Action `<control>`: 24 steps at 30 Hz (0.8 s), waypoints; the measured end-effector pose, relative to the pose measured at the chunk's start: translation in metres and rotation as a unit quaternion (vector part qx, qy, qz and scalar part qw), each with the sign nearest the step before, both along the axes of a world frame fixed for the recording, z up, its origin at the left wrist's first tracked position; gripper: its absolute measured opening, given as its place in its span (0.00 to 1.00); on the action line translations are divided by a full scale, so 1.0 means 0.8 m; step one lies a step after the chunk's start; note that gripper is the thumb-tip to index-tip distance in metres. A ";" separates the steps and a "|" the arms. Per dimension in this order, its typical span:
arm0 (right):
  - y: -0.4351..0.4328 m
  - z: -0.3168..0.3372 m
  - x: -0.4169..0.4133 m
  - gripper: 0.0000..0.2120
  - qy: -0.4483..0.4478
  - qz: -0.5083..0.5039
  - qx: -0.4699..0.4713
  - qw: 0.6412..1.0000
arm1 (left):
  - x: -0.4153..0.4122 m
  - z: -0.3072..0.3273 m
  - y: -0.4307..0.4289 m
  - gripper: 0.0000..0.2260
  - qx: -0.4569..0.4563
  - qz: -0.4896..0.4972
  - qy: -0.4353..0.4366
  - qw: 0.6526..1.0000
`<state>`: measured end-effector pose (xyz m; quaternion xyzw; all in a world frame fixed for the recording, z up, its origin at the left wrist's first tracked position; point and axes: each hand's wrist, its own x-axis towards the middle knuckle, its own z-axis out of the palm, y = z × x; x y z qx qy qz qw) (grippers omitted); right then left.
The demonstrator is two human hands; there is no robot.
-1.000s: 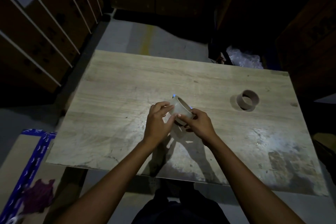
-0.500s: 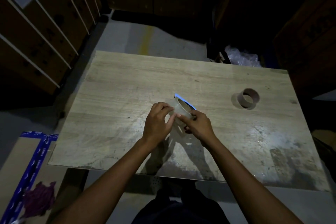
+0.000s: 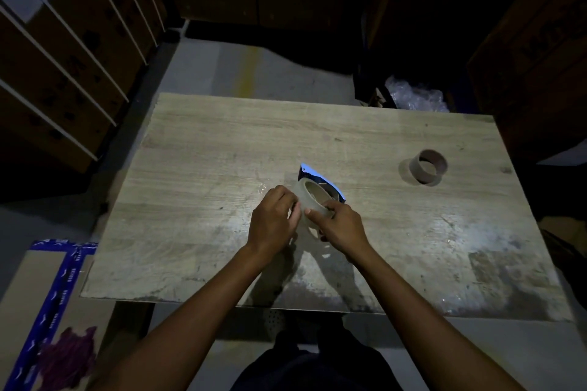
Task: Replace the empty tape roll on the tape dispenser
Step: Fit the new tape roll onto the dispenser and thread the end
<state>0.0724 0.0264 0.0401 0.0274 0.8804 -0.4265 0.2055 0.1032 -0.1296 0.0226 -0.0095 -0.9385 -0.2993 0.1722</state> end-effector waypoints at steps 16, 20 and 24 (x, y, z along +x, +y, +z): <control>0.027 -0.075 0.048 0.17 0.008 0.117 0.140 0.983 | 0.047 -0.095 0.003 0.05 0.091 -0.037 -0.243 0.965; 0.031 -0.078 0.051 0.21 0.033 0.154 0.132 0.979 | 0.057 -0.112 0.006 0.05 0.095 0.001 -0.270 0.958; 0.033 -0.075 0.042 0.21 0.076 0.098 0.142 0.982 | 0.057 -0.117 0.004 0.04 0.094 0.007 -0.266 0.959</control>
